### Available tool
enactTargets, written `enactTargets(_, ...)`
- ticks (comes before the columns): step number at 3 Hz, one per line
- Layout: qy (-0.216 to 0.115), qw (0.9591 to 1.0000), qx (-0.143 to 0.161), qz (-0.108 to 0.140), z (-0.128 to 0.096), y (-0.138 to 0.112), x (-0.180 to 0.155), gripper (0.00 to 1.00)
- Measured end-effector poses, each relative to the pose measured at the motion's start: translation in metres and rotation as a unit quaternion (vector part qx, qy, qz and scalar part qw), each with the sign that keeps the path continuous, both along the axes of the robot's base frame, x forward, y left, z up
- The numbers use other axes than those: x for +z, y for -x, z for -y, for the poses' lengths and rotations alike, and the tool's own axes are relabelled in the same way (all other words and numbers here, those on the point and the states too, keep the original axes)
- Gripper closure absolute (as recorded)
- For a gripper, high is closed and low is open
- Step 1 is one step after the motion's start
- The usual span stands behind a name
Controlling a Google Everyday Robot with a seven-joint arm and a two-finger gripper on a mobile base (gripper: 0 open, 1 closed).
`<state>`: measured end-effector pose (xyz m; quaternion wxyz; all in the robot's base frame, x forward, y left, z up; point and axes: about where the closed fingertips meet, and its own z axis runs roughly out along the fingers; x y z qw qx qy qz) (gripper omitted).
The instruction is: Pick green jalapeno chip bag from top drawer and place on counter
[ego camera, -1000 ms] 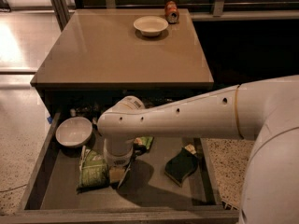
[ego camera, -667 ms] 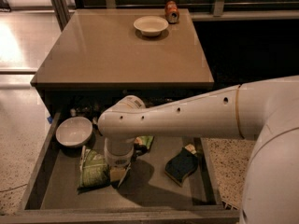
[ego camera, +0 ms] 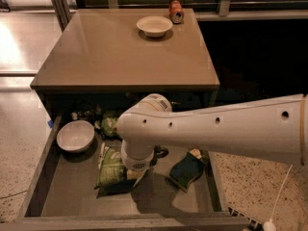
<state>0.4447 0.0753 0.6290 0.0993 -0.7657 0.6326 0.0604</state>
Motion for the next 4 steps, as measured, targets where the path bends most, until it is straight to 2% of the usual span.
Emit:
enactTargets(1,-0.002,0.9983,-0.031,0.049,0.037,0.001,0.045,1.0)
enactTargets(2,-0.002,0.9983,-0.032,0.048,0.037,-0.003,0.046,1.0)
enactTargets(3,0.009,0.9961,-0.043,0.077,0.04,-0.014,0.079,1.0)
enactTargets(4,0.041,0.9895,-0.06,0.125,0.04,-0.034,0.136,1.0)
